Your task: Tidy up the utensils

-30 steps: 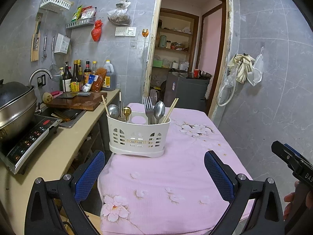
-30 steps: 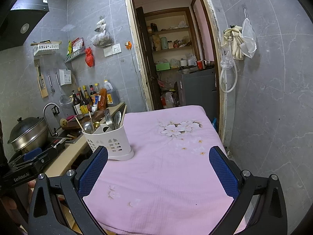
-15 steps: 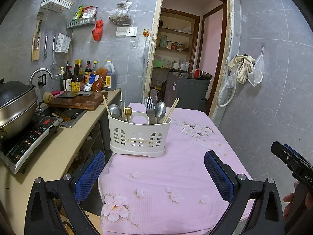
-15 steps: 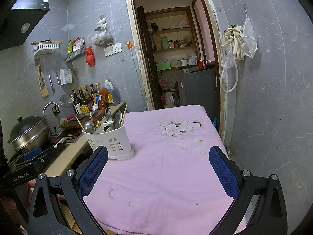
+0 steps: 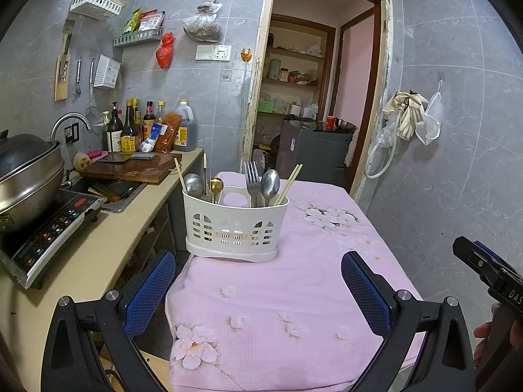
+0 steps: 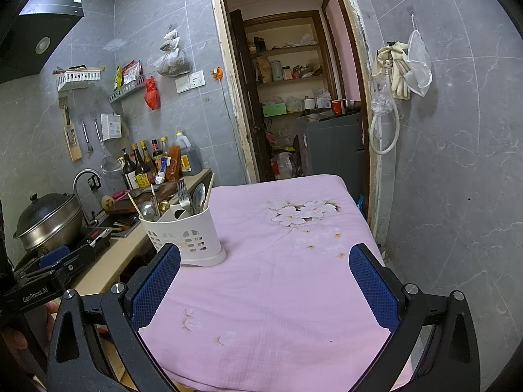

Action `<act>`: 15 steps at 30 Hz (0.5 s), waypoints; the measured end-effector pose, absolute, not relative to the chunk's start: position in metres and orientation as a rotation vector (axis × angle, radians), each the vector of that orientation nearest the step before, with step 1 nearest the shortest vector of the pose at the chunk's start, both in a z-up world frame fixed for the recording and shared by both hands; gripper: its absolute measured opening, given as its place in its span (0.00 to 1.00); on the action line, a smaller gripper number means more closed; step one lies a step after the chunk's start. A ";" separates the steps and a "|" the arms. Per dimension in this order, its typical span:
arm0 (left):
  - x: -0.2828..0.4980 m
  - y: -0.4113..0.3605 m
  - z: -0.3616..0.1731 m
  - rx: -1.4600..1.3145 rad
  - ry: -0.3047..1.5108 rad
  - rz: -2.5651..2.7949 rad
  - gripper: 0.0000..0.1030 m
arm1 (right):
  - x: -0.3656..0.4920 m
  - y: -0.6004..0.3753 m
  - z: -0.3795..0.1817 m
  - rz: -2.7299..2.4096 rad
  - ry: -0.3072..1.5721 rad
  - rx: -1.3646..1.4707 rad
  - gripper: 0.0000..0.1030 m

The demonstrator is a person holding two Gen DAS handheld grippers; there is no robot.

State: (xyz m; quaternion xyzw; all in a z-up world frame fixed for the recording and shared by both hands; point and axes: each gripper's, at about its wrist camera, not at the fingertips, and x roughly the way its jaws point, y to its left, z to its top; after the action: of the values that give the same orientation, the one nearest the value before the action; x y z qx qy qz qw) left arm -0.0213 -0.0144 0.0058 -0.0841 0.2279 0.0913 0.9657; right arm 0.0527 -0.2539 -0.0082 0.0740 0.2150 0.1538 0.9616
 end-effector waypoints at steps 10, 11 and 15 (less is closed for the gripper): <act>-0.021 -0.014 0.006 -0.172 0.461 0.184 0.99 | 0.052 -0.253 -0.009 0.313 0.437 0.149 0.99; -0.021 -0.014 0.006 -0.172 0.461 0.185 0.99 | 0.052 -0.253 -0.009 0.313 0.437 0.149 0.99; -0.022 -0.014 0.006 -0.172 0.461 0.183 0.99 | 0.052 -0.253 -0.008 0.313 0.438 0.149 0.99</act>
State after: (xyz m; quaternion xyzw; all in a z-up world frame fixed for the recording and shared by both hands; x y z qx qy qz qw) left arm -0.0216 -0.0142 0.0061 -0.0850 0.2281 0.0906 0.9657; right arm 0.0523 -0.2530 -0.0083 0.0736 0.2159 0.1544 0.9613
